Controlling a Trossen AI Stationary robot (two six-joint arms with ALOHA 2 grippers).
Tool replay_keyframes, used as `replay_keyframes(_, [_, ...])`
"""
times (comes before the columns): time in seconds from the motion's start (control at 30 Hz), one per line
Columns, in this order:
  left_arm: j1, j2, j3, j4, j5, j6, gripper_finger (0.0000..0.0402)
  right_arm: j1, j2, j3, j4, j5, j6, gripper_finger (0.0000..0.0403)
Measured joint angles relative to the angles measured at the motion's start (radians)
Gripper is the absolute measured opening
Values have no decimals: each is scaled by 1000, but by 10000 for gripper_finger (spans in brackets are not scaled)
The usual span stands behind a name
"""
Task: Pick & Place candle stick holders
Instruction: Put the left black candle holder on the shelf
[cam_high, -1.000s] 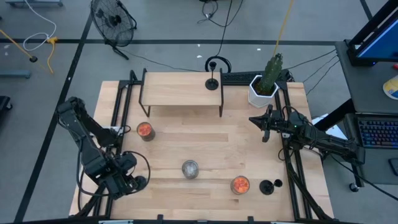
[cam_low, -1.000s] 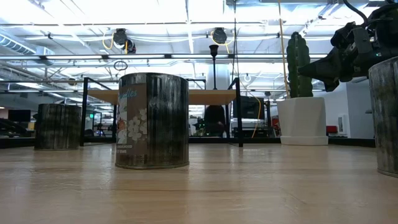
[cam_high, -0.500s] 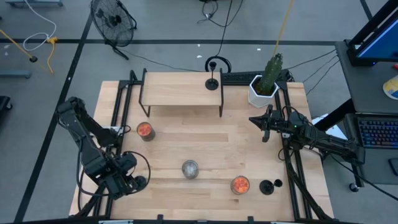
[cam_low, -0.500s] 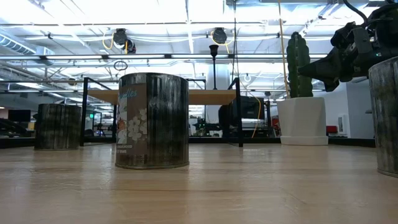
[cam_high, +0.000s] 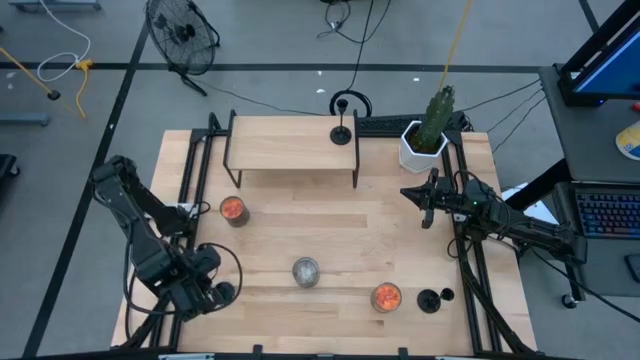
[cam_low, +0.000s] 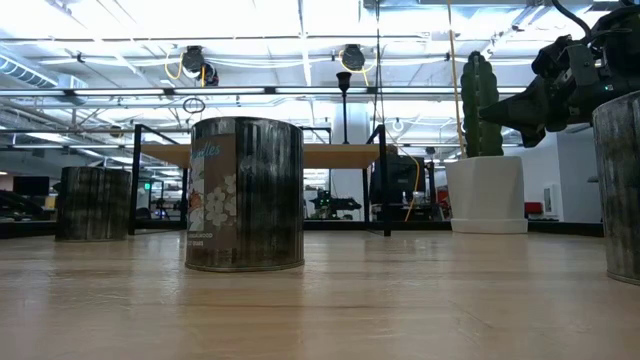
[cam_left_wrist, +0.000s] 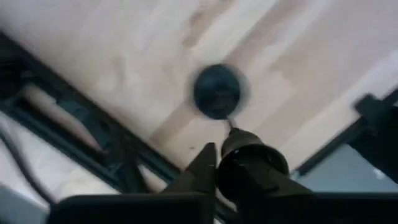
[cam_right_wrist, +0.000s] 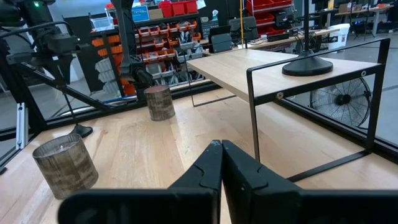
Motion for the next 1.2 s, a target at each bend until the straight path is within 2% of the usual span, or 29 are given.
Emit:
replay_keyframes(0.3, [9,-2,3,68,-28,-14,10,0,0,0,0,0,-2,0])
replay_keyframes(1.2, [55,-9,-2,160,-91,8,8,0,0,0,0,0,1,0])
